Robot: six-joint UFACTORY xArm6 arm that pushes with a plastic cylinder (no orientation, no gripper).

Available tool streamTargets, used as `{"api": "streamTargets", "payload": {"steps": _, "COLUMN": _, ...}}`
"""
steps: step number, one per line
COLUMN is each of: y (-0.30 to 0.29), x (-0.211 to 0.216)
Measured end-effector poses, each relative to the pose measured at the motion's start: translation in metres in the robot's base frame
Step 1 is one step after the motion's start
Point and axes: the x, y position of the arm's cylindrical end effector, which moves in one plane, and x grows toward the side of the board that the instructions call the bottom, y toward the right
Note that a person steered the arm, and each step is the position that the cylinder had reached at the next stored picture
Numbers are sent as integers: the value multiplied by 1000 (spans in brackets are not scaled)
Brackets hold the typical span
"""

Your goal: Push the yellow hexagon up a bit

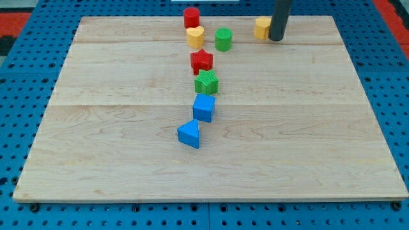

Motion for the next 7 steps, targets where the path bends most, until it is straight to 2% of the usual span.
{"api": "streamTargets", "payload": {"steps": 1, "y": -40, "x": 7}}
{"api": "streamTargets", "payload": {"steps": 4, "y": 6, "x": 3}}
{"api": "streamTargets", "payload": {"steps": 5, "y": -16, "x": 32}}
{"api": "streamTargets", "payload": {"steps": 7, "y": -28, "x": -11}}
